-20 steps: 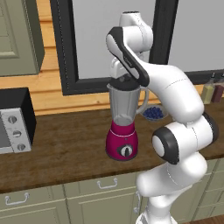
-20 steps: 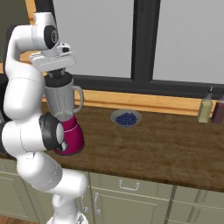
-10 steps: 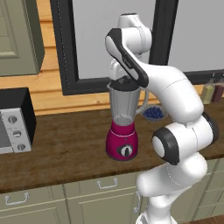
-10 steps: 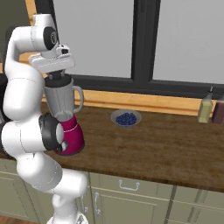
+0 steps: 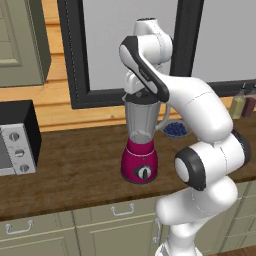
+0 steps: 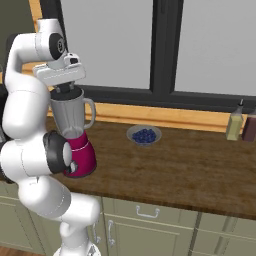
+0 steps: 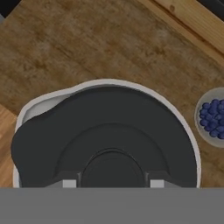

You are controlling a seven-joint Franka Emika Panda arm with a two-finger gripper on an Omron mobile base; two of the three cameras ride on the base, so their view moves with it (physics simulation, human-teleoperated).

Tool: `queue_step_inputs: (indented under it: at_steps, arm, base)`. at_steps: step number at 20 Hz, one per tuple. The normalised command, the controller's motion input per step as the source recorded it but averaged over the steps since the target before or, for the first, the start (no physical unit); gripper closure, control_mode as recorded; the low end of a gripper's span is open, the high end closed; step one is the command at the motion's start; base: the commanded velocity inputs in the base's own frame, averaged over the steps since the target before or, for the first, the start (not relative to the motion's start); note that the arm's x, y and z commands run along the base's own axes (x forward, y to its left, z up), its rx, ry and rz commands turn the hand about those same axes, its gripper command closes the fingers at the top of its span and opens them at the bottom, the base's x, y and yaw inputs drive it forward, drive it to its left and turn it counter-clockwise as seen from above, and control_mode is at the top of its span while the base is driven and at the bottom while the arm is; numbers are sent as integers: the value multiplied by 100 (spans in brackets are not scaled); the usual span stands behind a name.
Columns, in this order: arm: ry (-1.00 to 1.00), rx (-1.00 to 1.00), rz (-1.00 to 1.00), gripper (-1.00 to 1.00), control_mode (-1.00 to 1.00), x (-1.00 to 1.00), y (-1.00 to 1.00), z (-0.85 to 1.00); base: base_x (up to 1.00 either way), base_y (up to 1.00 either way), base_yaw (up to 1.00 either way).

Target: Close the lid blender by securely placing the lid on top.

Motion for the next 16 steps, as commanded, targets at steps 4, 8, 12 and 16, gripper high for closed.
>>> queue_step_inputs:
  at_steps: [4,8,12,16]
  arm:
    - [-2,-1,0,100,-100,3,0,-15]
    - [5,-5,0,100,-100,0,0,-36]
    - [0,0,0,100,-100,0,0,-20]
    - [1,0,0,100,-100,0,0,-25]
  base:
    - [0,0,0]
    - [0,0,0]
    - [0,0,0]
    - [0,0,0]
